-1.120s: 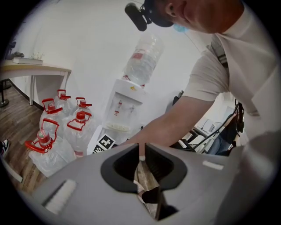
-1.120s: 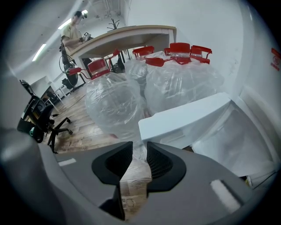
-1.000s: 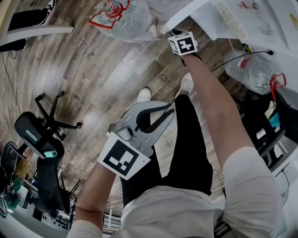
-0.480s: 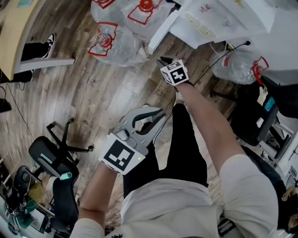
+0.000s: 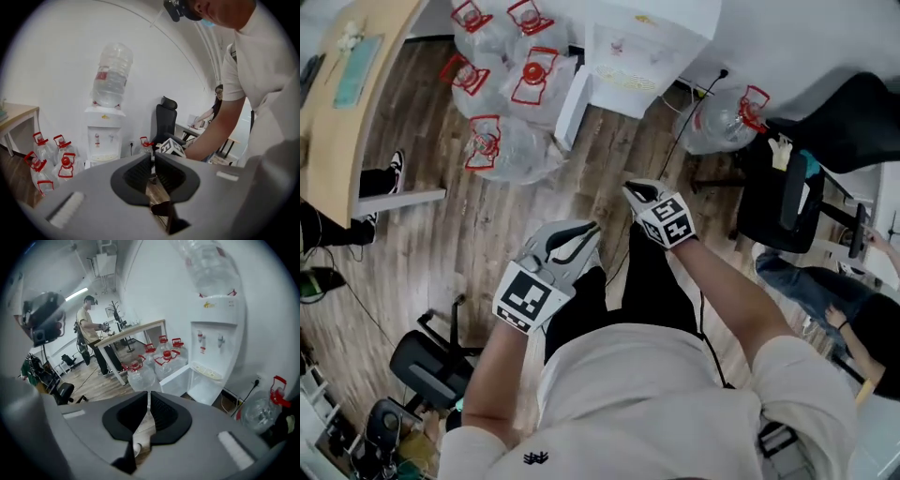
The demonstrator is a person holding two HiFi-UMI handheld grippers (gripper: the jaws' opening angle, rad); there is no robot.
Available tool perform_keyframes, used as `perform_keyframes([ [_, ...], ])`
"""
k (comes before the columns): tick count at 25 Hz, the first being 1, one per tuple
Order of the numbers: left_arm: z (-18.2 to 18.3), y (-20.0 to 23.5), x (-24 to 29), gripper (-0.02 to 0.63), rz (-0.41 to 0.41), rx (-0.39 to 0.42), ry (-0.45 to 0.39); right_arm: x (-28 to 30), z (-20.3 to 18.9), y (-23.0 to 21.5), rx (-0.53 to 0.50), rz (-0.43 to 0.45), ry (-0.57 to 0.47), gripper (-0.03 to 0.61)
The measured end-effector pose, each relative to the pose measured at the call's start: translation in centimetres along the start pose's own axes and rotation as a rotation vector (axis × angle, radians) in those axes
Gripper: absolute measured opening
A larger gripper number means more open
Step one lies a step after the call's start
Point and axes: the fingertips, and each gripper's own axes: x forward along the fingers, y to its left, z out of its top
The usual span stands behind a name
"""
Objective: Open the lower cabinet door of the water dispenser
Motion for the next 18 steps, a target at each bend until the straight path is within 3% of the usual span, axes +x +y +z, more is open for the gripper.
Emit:
perform_keyframes([
  [11, 1.2, -5.7, 0.6, 0.066, -0.117, 0.058, 0.13, -16.4, 2.3, 5.0, 0.08, -0.043, -0.152, 0.002],
  [18, 2.7, -6.8, 0.4, 0.066, -0.143, 0.067, 0.136, -21.7, 4.6, 6.6, 0.026, -0.083, -0.22, 0.002],
])
